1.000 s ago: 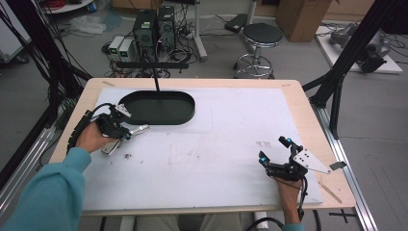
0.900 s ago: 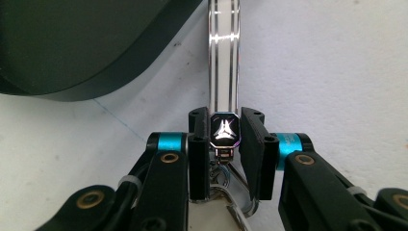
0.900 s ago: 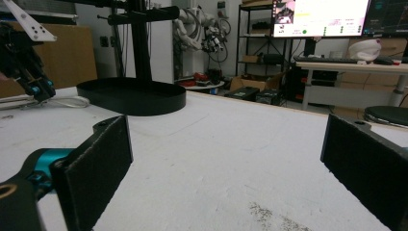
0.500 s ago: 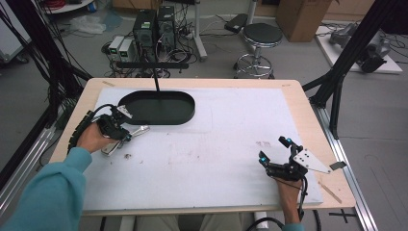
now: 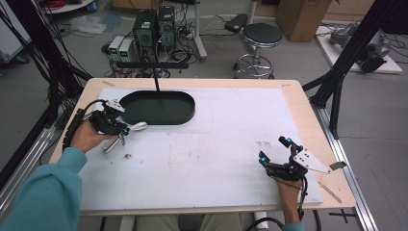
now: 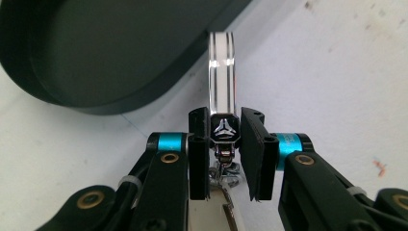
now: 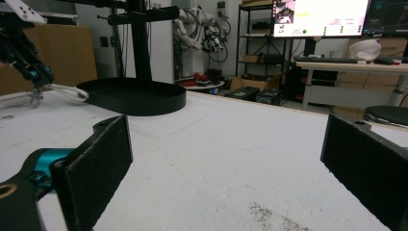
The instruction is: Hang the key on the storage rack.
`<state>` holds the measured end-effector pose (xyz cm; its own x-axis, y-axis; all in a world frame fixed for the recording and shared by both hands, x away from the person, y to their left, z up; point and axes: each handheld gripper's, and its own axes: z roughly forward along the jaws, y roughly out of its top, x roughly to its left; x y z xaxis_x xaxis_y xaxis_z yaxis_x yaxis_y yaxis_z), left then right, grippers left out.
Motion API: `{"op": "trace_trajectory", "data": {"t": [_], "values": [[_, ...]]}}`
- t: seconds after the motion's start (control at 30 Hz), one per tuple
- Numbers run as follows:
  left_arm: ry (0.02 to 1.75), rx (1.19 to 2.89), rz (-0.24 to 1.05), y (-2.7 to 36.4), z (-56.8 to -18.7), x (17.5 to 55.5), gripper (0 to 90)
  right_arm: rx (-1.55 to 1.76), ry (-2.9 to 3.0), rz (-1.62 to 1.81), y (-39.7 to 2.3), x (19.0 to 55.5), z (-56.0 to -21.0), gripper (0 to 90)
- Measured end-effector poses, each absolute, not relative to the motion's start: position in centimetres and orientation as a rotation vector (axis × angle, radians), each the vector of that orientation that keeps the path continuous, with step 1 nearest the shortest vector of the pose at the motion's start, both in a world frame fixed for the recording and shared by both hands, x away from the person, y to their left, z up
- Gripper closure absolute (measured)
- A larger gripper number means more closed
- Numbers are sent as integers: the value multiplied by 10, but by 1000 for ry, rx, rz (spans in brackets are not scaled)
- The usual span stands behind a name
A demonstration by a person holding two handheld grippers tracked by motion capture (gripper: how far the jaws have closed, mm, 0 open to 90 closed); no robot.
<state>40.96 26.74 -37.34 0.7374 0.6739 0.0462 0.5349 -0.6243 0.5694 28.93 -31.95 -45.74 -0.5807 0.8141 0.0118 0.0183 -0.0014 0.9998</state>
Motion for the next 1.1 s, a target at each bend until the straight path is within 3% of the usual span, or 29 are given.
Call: {"op": "trace_trajectory", "data": {"t": [0.5, 1.1], "values": [[866, 2145, 390, 280, -333, 405, 741, 870, 1662, 1648, -319, 289, -457, 34], [849, 1962, 465, 279, -294, 421, 740, 869, 1663, 1646, -319, 289, -457, 34]]}}
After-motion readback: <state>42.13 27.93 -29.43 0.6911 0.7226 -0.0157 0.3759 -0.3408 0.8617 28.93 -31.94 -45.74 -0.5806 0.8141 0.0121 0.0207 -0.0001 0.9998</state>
